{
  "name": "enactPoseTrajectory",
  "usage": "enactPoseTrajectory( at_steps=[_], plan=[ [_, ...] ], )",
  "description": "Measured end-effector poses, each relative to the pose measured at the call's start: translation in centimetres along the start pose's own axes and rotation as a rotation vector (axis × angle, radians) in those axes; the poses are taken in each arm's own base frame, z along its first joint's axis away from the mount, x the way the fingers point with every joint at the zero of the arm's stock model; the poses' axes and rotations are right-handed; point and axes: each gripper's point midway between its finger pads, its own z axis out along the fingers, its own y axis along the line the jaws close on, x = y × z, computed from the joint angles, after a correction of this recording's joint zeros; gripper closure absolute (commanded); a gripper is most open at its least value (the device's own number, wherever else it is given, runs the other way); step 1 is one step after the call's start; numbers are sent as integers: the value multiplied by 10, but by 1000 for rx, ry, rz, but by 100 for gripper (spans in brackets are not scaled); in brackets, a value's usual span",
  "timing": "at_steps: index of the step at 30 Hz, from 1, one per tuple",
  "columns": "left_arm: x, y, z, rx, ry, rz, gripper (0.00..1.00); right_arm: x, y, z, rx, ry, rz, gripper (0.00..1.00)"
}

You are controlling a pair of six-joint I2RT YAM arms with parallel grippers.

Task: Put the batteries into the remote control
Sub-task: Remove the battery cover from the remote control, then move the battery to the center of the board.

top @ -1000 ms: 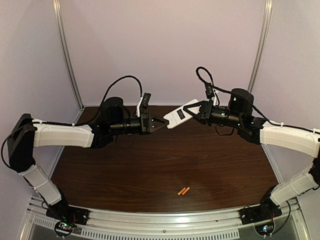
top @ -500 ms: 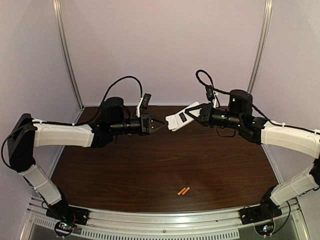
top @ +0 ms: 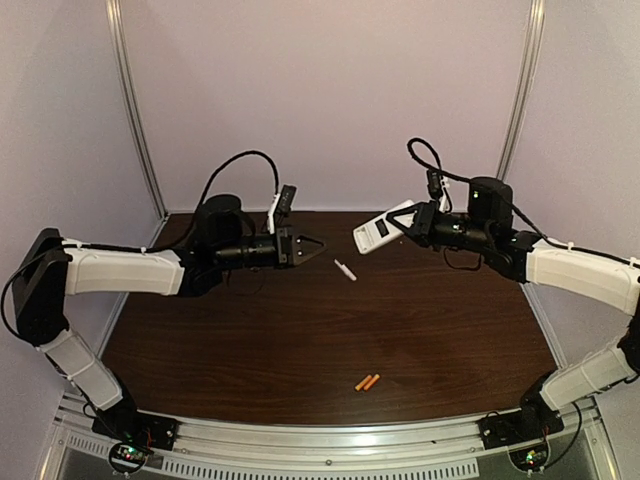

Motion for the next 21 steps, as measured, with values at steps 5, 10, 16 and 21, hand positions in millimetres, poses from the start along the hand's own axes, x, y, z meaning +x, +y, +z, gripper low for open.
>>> enactPoseTrajectory(
  at_steps=[5, 10, 16, 21],
  plan=[
    [-6, 21, -16, -144, -8, 35, 100, -3, -29, -9, 72, -8, 18, 100],
    [-3, 45, -33, -299, 10, 74, 84, 9, -49, -12, 122, 24, 14, 100],
    [17, 75, -46, -436, 91, 101, 65, 25, -67, -15, 166, 67, 7, 100],
    [37, 84, -51, -478, 169, 136, 61, 27, -77, -20, 195, 82, -3, 100]
  ],
)
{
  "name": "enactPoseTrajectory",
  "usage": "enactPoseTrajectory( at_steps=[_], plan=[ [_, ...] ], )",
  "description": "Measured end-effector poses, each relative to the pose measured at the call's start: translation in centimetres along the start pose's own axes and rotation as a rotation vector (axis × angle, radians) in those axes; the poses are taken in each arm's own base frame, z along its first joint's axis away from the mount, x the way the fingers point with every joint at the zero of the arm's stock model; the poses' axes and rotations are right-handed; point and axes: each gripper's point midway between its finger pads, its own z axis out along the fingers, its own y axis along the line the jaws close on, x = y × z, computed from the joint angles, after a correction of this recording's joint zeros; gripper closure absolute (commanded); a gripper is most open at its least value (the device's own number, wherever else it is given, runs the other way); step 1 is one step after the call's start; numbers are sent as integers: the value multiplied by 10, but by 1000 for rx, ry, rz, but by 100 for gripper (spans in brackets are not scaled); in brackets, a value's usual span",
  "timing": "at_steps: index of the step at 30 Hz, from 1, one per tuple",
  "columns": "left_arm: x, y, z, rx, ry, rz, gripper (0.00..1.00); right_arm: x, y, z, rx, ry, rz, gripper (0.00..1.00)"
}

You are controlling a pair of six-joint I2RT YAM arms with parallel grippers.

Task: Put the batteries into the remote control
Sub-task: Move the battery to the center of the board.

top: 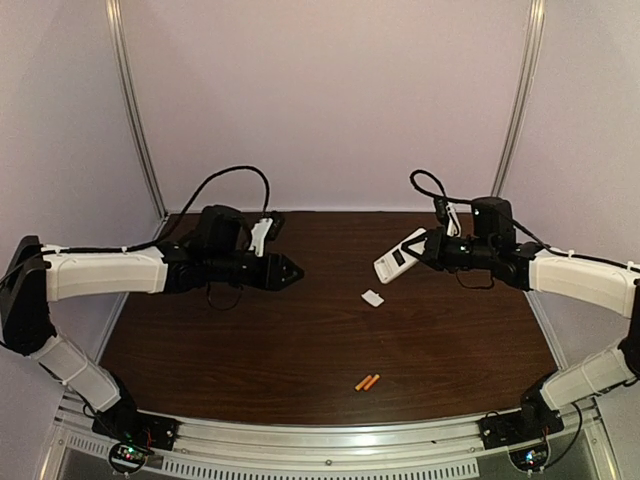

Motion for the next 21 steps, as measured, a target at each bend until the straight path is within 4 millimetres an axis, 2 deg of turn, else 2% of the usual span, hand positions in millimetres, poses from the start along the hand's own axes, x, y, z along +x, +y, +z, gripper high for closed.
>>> enactPoseTrajectory(
  at_steps=[3, 10, 14, 21],
  plan=[
    [21, -7, 5, -18, 70, 58, 60, 2, -3, -7, 11, 5, -5, 100],
    [98, -71, 35, 36, 324, 272, 63, 21, -5, -32, -4, 33, -10, 100],
    [137, -85, 44, 55, 442, 335, 63, 30, -4, -41, -21, 52, -9, 100],
    [165, -105, 63, 65, 535, 422, 58, 34, -2, -56, -48, 53, -11, 100]
  ],
)
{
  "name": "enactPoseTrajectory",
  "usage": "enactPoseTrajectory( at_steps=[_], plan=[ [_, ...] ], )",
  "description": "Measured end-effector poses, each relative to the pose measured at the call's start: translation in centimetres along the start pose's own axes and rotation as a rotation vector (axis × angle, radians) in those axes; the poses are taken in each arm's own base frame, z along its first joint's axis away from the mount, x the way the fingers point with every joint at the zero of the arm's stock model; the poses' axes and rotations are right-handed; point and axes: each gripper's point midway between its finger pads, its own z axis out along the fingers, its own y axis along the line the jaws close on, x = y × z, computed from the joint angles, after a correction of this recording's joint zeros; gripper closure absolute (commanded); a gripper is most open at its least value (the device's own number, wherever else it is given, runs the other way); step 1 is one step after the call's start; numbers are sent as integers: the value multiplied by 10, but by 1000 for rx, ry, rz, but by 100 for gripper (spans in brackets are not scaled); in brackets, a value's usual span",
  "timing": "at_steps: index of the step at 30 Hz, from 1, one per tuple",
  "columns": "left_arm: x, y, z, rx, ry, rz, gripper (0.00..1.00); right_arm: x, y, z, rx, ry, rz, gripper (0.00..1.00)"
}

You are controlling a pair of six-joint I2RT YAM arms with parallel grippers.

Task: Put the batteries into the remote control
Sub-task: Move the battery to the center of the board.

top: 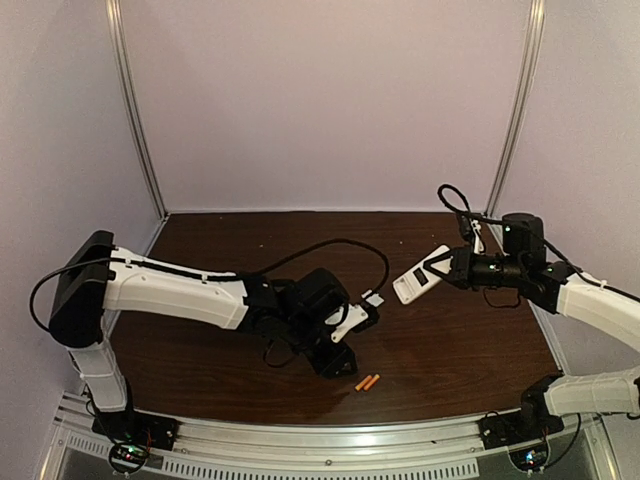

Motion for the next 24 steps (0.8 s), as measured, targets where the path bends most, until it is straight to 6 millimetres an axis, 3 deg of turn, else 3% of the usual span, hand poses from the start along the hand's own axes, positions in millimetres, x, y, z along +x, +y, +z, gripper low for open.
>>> enactPoseTrajectory(
  at_steps=[11, 24],
  plan=[
    [-1, -12, 28, -37, 75, 76, 57, 9, -11, -10, -23, 14, 41, 100],
    [4, -7, 40, -77, 136, 99, 63, 7, -14, -15, -30, 8, 52, 100]
  ],
)
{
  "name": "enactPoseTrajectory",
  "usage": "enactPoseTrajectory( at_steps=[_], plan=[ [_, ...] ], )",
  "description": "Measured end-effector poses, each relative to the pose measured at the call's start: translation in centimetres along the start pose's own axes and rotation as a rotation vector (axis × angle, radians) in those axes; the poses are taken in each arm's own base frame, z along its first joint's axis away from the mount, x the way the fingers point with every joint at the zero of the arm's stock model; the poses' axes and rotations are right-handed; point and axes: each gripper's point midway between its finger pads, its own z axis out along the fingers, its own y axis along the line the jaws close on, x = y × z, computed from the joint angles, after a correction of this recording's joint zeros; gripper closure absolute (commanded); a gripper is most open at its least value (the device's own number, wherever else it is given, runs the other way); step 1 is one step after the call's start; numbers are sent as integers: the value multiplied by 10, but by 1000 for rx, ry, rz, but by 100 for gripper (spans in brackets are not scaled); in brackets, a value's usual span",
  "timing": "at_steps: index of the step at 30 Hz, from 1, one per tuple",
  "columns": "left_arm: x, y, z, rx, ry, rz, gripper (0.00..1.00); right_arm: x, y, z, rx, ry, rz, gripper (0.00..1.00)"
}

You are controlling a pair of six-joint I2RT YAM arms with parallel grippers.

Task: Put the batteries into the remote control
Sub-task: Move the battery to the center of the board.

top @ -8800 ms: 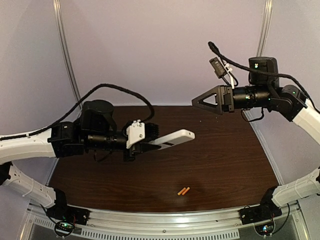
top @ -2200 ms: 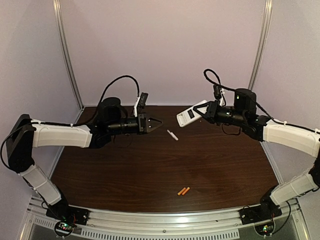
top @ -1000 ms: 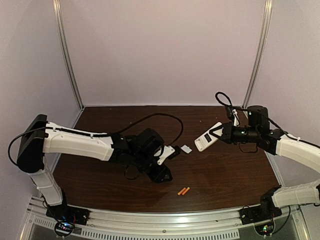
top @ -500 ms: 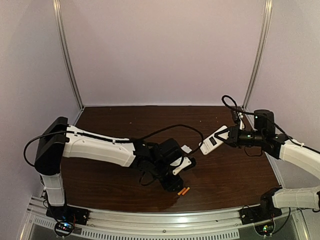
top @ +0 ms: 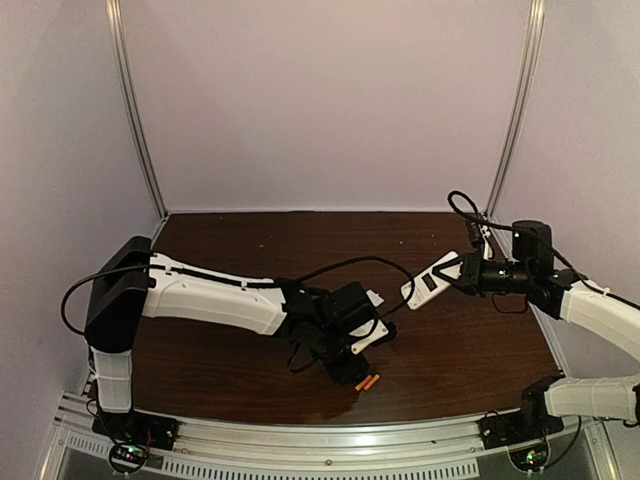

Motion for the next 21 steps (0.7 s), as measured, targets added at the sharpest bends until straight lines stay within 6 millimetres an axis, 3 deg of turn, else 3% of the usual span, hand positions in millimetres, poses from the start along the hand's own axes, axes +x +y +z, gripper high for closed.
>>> enactPoseTrajectory(
  at_steps=[21],
  plan=[
    [6, 0, 21, -4, 62, 22, 74, 0, -4, -2, -2, 2, 10, 100]
  ],
)
